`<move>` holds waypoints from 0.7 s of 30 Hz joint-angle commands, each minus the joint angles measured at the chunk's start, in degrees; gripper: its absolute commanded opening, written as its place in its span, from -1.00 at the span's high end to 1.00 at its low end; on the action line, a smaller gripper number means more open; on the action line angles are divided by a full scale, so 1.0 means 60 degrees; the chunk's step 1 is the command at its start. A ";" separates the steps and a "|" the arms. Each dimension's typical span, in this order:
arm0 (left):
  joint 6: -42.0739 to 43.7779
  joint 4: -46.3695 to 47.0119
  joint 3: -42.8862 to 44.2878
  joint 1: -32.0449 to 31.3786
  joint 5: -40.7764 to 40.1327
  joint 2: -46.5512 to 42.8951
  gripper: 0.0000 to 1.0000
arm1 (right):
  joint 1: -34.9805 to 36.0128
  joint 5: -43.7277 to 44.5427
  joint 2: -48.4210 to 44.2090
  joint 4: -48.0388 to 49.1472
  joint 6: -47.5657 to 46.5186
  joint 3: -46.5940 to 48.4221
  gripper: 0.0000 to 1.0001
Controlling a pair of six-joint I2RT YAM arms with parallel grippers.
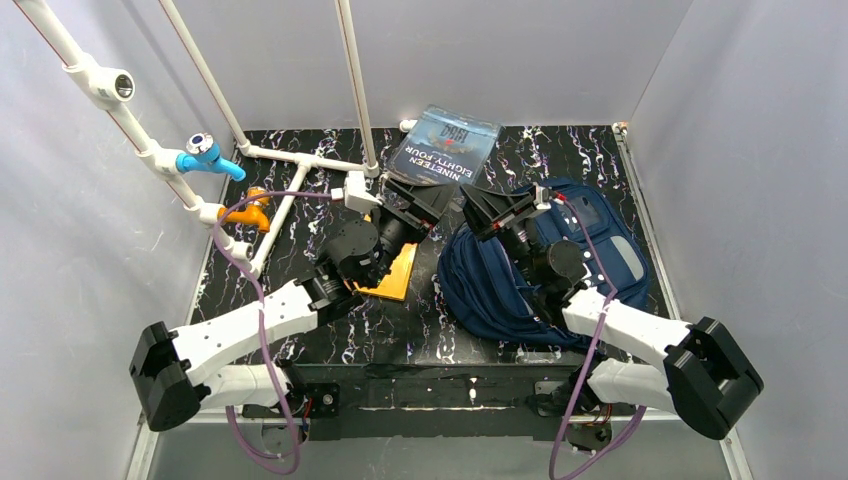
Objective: Pack the student bag
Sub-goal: Pick up the book from the center of the board.
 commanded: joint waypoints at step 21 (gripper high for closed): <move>0.2739 0.2119 0.0626 0.0044 -0.1402 0.0435 0.98 | 0.0032 -0.0768 -0.2180 -0.3011 -0.1889 -0.0154 0.57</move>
